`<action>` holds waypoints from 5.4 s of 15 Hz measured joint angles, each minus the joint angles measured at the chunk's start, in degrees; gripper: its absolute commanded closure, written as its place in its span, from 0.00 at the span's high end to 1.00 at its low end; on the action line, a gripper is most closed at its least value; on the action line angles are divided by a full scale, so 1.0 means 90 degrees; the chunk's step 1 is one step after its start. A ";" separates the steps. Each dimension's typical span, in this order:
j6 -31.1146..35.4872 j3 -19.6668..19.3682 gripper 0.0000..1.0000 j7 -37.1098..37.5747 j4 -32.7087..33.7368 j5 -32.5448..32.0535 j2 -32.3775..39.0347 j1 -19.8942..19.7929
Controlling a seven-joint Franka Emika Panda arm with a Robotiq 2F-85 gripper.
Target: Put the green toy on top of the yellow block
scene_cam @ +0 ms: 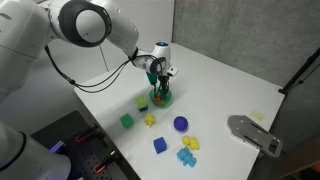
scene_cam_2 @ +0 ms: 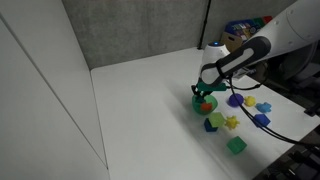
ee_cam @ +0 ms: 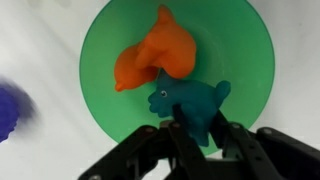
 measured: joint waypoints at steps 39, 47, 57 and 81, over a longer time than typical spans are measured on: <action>-0.1356 0.0164 0.08 -0.0157 -0.2720 -0.1837 -0.2422 0.0838; -0.0591 0.0165 0.51 -0.0157 -0.3002 -0.2003 -0.2432 0.0841; -0.0293 0.0128 1.00 -0.0158 -0.3276 -0.1994 -0.2654 0.0819; -0.2352 0.0479 1.00 -0.2074 -0.3325 -0.0847 -0.5131 -0.0372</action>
